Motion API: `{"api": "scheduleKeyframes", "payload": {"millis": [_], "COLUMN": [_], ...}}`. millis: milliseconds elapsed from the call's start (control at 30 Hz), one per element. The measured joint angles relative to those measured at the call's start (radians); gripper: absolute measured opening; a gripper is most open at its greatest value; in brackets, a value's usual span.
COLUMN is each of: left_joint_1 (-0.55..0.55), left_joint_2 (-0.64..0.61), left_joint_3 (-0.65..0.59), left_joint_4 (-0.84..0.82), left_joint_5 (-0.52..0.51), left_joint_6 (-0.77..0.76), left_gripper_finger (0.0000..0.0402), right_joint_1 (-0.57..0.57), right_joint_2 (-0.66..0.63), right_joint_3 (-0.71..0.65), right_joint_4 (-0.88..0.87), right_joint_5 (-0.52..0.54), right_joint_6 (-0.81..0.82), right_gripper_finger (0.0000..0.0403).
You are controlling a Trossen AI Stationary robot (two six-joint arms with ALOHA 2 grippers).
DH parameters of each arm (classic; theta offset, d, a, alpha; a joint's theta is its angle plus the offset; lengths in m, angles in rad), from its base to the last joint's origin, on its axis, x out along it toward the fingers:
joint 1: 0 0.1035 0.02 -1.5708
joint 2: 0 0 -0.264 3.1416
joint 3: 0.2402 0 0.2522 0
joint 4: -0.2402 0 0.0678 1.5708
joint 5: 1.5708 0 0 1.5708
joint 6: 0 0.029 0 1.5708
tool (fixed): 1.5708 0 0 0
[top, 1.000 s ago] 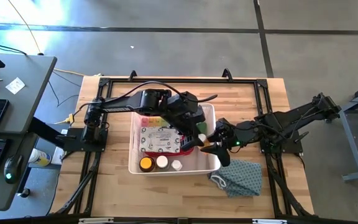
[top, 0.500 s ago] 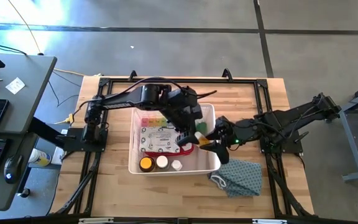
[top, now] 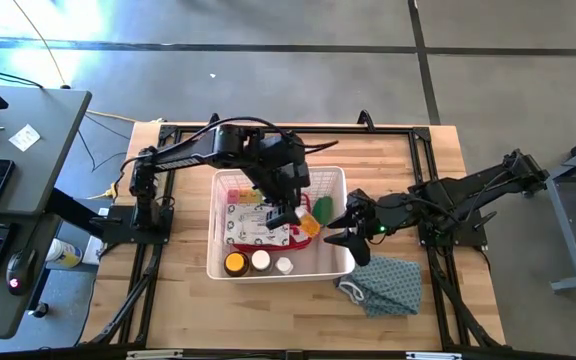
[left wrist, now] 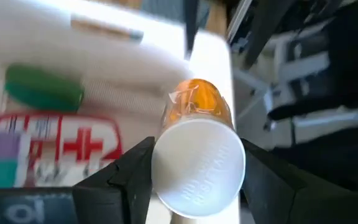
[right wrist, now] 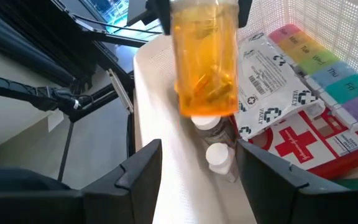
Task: Pick & place medical supplies in basket/bin
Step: Put the orange pill bottle into the white container
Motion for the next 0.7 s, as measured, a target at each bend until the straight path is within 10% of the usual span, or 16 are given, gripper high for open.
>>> {"api": "scheduleKeyframes", "payload": {"millis": [700], "left_joint_1": [-0.153], "left_joint_2": [0.065], "left_joint_3": [-0.001], "left_joint_4": [-0.243], "left_joint_5": [-0.263], "left_joint_6": [0.112], "left_gripper_finger": [0.0248], "right_joint_1": [0.000], "right_joint_2": [-0.001], "right_joint_3": [0.000], "right_joint_4": [-0.028], "right_joint_5": [-0.007], "right_joint_6": [0.045], "right_gripper_finger": [0.0194]}}
